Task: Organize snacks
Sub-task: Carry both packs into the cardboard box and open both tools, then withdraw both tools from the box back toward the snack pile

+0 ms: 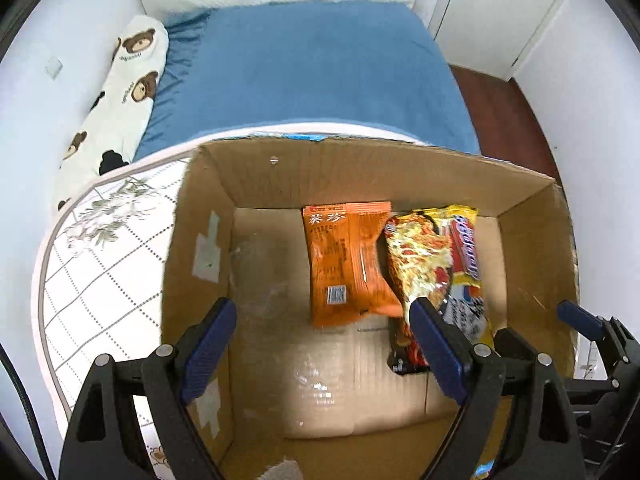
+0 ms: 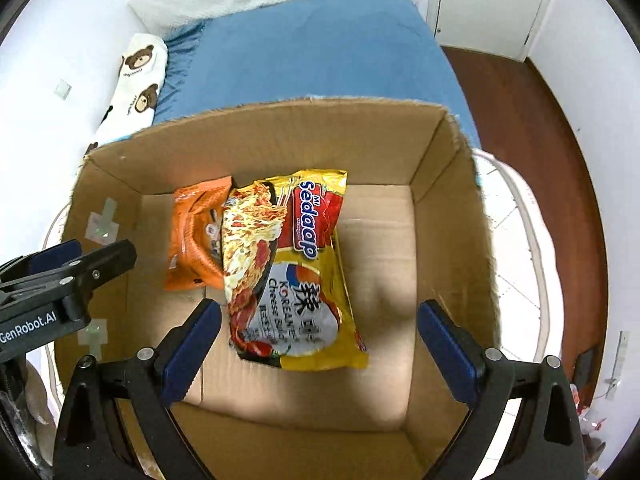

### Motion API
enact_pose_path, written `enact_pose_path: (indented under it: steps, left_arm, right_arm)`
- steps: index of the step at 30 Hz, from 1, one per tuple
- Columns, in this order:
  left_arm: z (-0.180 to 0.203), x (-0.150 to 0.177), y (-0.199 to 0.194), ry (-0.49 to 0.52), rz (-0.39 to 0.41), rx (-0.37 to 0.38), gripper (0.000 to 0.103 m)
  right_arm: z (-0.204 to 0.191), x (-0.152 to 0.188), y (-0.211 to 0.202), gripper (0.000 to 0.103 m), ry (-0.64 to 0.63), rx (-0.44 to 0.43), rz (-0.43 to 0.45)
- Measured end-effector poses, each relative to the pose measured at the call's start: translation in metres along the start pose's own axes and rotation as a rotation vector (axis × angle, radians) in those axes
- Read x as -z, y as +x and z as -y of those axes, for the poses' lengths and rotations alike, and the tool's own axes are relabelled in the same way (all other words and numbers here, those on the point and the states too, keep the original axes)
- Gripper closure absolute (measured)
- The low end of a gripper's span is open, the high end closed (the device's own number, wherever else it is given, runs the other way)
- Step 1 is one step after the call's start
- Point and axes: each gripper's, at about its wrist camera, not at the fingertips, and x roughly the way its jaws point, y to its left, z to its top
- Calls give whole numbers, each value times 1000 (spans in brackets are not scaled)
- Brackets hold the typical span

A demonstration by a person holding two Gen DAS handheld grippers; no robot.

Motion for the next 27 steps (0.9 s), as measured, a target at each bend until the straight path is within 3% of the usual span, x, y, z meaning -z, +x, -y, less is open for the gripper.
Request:
enact_pose_path:
  steps: [15, 27]
  left_arm:
    - [2, 67, -103, 8, 167, 28, 15]
    - [2, 128, -142, -11, 200, 44, 15]
  right_arm:
    - [-26, 59, -108, 3, -24, -4, 183]
    - [-26, 122, -156, 3, -13, -49, 227]
